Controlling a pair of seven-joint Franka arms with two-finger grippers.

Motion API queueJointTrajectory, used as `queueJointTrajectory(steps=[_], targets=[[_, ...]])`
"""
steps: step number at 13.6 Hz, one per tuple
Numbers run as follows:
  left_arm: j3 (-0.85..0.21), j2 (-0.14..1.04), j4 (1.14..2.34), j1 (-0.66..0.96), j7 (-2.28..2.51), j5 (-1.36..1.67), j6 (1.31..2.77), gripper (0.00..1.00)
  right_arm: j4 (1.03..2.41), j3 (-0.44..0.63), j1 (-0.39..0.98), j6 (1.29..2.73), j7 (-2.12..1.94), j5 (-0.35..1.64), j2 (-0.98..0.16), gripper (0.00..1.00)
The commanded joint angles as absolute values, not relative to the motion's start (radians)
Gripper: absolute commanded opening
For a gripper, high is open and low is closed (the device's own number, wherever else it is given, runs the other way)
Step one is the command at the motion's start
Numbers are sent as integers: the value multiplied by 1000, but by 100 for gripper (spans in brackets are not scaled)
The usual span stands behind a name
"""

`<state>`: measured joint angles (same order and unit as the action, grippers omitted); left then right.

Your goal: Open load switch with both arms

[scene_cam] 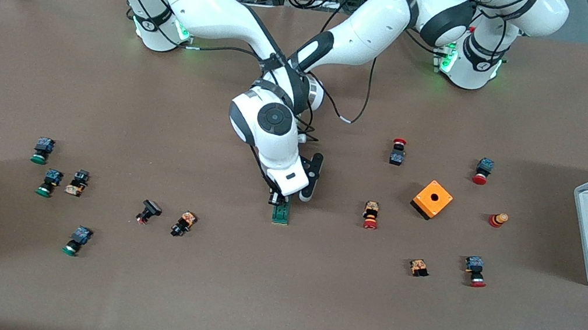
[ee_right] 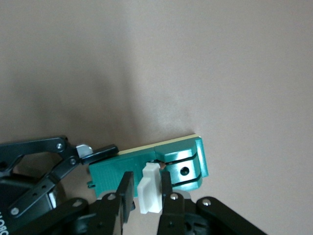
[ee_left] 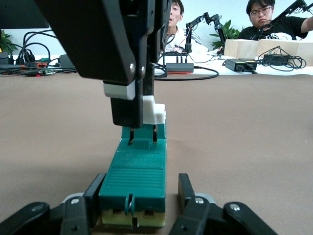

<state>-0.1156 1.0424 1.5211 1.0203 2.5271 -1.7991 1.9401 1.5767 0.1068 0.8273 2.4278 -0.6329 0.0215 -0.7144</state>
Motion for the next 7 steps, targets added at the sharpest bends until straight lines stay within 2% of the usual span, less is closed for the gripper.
queueJointTrajectory(steps=[1, 7], targets=[[-126, 1071, 1551, 1029, 2549, -1784, 1959, 66, 1631, 103, 831, 2436, -635, 12, -690, 29], [-126, 1071, 1551, 1029, 2549, -1784, 1959, 66, 1632, 101, 831, 2441, -634, 5, -696, 28]])
